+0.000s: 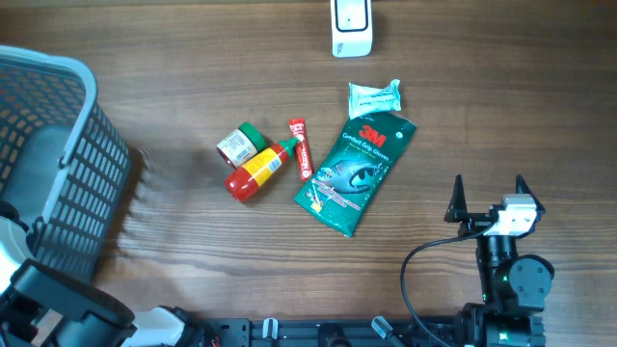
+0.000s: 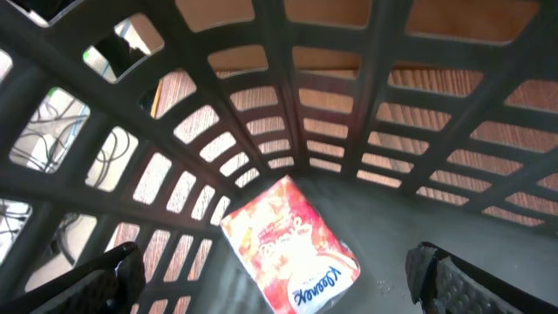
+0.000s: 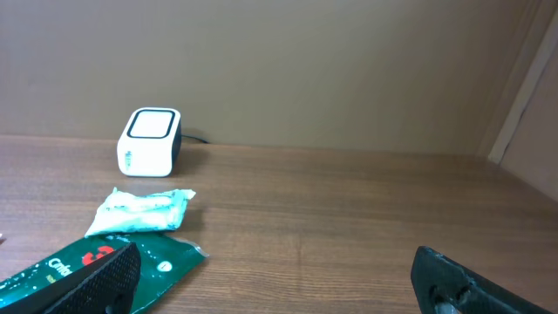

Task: Scan the item barcode
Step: 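Reach the left gripper into the basket and grasp the red Kleenex pack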

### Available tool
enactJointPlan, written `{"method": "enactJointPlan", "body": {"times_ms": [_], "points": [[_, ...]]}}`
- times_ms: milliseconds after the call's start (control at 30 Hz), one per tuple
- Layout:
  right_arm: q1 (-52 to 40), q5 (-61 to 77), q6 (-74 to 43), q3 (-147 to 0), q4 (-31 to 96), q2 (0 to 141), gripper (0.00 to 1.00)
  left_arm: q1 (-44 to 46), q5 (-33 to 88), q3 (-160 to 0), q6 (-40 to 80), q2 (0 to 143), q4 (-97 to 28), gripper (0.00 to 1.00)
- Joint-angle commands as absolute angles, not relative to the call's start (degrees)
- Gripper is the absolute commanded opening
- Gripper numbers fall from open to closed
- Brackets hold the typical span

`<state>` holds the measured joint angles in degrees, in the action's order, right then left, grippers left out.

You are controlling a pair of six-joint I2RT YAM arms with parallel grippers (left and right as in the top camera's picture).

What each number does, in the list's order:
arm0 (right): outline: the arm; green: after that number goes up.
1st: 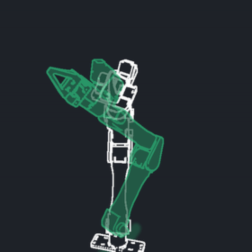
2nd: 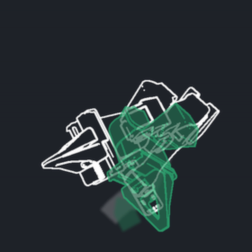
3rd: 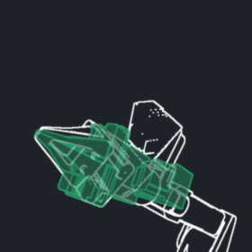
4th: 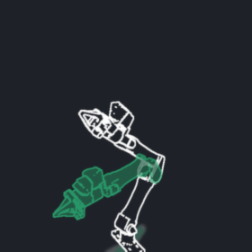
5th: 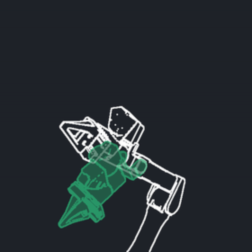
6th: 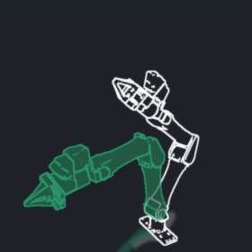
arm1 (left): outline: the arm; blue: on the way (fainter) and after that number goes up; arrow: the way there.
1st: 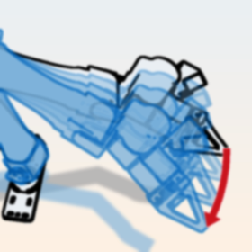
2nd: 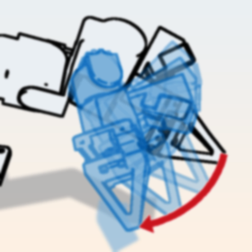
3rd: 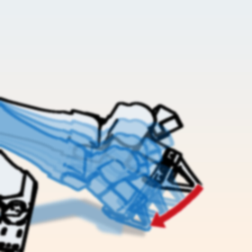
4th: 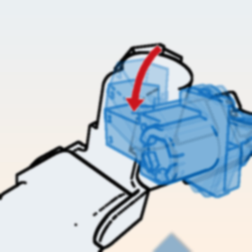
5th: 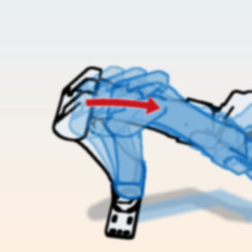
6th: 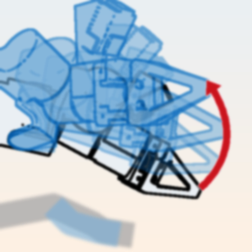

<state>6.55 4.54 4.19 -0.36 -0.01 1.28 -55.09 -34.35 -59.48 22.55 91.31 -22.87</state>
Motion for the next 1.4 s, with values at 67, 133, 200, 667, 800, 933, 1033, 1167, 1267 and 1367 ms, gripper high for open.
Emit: {"method": "enactJointPlan", "body": {"times_ms": [67, 133, 200, 667, 800, 933, 1033, 1167, 1267, 1367], "points": [[6.61, 5.13, 4.51, -0.32, -0.16, 0.93, 1.00, -55.51, -34.04, -59.24, 20.34, 95.31, -22.46, 1.00], [6.61, 5.13, 4.51, -0.32, -0.16, 0.93, 1.00, -55.51, -34.06, -59.24, 20.34, 96.49, -21.93, 1.00], [6.61, 5.13, 4.51, -0.32, -0.16, 0.93, 1.00, -55.53, -34.06, -59.13, 20.34, 97.27, -21.78, 1.00], [6.61, 5.13, 4.49, -0.32, -0.16, 0.93, 1.00, -55.53, -30.22, -59.11, 20.10, 104.12, -21.87, 0.94], [6.61, 5.13, 4.49, -0.32, -0.16, 0.93, 1.00, -55.53, -30.24, -59.11, 19.90, 104.92, -21.17, 0.88], [6.61, 5.13, 4.51, -0.32, -0.16, 0.93, 1.00, -55.53, -30.26, -59.11, 19.90, 104.92, -20.95, 0.60], [6.61, 5.13, 4.49, -0.32, -0.16, 0.93, 1.00, -55.53, -30.26, -59.11, 19.90, 104.92, -20.97, 0.41], [6.61, 5.13, 4.51, -0.32, -0.16, 0.93, 1.00, -55.51, -30.26, -59.13, 19.90, 104.88, -21.08, 0.09], [6.61, 5.13, 4.49, -0.32, -0.16, 0.93, 1.00, -55.44, -30.24, -59.13, 19.92, 103.68, -21.19, 0.04], [6.61, 5.13, 4.51, -0.32, -0.16, 0.93, 1.00, -54.92, -29.80, -59.13, 19.97, 99.66, -21.19, 0.04]]}}
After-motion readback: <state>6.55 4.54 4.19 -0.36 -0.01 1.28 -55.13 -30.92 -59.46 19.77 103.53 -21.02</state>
